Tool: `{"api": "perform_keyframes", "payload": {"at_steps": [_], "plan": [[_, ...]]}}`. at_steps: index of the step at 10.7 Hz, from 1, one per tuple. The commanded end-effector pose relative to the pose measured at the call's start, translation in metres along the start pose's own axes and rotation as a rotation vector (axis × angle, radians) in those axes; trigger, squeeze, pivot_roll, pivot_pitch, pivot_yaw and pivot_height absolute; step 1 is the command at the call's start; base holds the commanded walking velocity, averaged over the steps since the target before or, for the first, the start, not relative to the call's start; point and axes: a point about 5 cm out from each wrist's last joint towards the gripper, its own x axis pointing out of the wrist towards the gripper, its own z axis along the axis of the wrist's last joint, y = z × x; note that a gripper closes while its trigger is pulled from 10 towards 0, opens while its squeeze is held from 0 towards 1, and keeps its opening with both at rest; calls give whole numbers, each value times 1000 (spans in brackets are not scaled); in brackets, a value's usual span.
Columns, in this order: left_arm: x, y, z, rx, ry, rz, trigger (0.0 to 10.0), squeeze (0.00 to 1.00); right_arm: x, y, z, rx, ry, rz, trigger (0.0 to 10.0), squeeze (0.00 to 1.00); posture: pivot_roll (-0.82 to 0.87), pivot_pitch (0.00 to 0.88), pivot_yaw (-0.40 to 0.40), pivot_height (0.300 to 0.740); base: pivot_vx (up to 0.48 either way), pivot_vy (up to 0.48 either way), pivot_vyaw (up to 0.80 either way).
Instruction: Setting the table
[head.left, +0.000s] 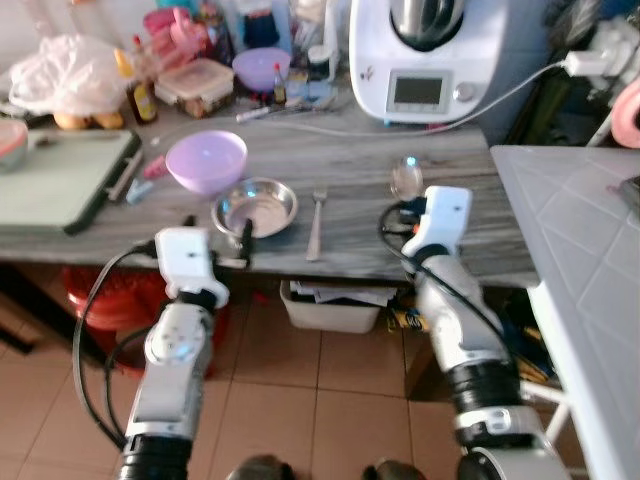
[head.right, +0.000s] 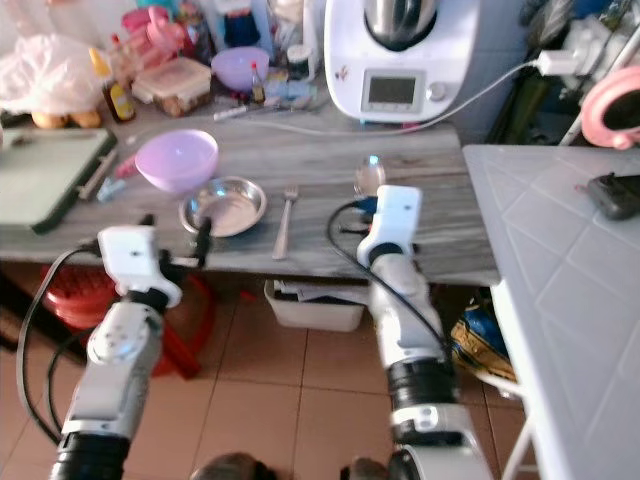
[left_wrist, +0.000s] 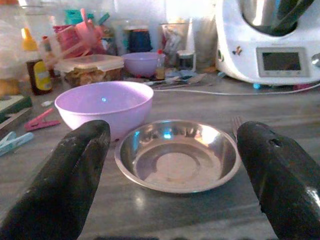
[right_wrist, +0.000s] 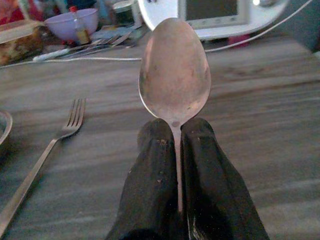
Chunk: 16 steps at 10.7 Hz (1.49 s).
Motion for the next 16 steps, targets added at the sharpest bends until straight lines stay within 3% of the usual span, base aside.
{"api": "perform_keyframes", "payload": {"at_steps": [1,8,11,16], "plan": [[-2,6,2,25,-4,15,10000,0,1,9,3,10,-14,26,10000,0,26,79,65,740,0,424,0],[-3,4,5,22,-13,15,10000,0,3,1,8,9,-36,1,10000,0,27,91,65,740,35,53,0],[-5,2,6,21,-20,-4,10000,0,4,-5,9,12,-32,-21,10000,0,24,101,72,740,323,0,-594],[-6,2,6,-3,-16,18,10000,0,4,-5,11,8,-43,-17,10000,0,26,110,72,740,277,0,0]]}}
